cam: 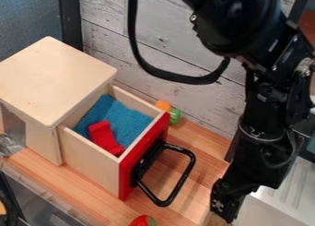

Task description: Close the drawer

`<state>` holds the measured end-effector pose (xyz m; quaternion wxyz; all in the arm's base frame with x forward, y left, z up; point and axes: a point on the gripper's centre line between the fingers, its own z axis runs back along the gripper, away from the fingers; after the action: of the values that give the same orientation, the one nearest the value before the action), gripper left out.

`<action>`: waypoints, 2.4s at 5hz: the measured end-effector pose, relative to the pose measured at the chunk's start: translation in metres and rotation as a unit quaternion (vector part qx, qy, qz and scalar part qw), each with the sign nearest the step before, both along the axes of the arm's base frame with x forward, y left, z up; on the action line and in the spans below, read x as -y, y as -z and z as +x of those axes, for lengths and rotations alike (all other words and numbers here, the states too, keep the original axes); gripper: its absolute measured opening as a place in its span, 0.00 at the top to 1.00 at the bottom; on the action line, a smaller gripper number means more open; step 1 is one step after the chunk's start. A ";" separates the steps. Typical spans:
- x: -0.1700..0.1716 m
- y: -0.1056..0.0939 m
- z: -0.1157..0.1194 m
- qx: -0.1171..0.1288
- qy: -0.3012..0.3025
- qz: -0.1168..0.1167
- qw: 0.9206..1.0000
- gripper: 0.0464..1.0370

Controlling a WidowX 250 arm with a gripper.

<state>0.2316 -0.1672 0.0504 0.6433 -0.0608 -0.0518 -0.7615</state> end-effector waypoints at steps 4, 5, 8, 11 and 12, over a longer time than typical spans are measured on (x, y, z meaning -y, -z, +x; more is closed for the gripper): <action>-0.046 0.016 -0.005 0.037 0.047 0.076 0.995 0.04; -0.074 0.019 -0.010 0.054 0.030 0.102 0.993 0.04; -0.116 0.028 0.000 0.058 -0.007 0.128 0.990 0.04; -0.156 0.045 -0.006 0.013 -0.041 0.234 0.971 0.04; -0.172 0.048 -0.010 0.006 -0.058 0.257 0.965 0.04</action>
<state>0.2216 0.0052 0.0024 0.6796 0.1146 0.1384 -0.7112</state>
